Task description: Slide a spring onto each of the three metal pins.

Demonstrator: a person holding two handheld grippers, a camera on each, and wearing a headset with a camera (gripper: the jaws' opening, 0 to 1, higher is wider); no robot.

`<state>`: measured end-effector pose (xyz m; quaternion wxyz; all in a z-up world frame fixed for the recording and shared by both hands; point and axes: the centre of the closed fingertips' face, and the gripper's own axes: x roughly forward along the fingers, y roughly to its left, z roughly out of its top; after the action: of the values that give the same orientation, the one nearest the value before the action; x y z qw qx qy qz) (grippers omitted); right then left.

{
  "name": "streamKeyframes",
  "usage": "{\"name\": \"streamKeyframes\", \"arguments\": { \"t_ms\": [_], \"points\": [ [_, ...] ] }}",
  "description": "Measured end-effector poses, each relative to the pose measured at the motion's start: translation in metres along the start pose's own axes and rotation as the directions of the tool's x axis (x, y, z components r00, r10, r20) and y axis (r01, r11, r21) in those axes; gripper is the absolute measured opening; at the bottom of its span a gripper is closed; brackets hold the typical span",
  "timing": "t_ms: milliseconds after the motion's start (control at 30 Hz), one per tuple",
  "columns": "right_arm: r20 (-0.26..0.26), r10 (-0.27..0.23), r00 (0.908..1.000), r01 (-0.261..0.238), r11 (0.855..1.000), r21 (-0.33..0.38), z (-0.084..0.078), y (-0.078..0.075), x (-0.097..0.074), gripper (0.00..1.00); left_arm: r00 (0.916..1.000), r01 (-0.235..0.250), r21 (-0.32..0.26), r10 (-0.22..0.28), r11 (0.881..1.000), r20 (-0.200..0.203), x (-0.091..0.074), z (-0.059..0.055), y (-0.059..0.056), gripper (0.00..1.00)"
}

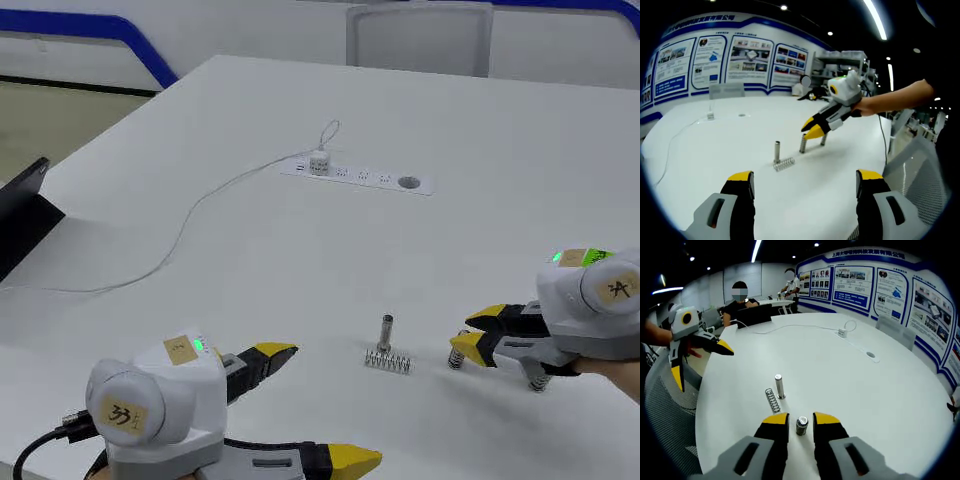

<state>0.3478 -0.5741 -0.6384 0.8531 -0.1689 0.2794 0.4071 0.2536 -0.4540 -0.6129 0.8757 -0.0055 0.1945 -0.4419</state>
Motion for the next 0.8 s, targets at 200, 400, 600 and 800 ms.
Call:
{"name": "streamKeyframes", "arguments": {
  "t_ms": [200,400,600,800],
  "points": [
    [0.044,-0.007,0.9990,0.008,0.999,-0.034,0.016,0.008,-0.001,0.20,0.9999,-0.012,-0.001,0.012,1.000,0.009,-0.001,0.002,0.002,0.86],
    [0.073,0.017,0.9972,-0.012,0.998,-0.069,0.031,0.024,0.006,0.20,0.9994,-0.026,-0.004,0.026,1.000,0.022,-0.002,0.005,0.006,0.86],
    [0.029,0.096,0.9950,-0.092,0.990,-0.111,0.020,0.057,0.024,0.20,0.9994,-0.028,0.003,0.028,1.000,0.020,-0.003,0.004,0.006,0.86],
    [-0.073,0.032,0.9968,-0.046,0.978,-0.203,-0.002,0.056,0.041,0.20,0.9991,-0.039,-0.006,0.039,0.999,0.017,-0.004,0.003,0.009,0.85]
  ]
}}
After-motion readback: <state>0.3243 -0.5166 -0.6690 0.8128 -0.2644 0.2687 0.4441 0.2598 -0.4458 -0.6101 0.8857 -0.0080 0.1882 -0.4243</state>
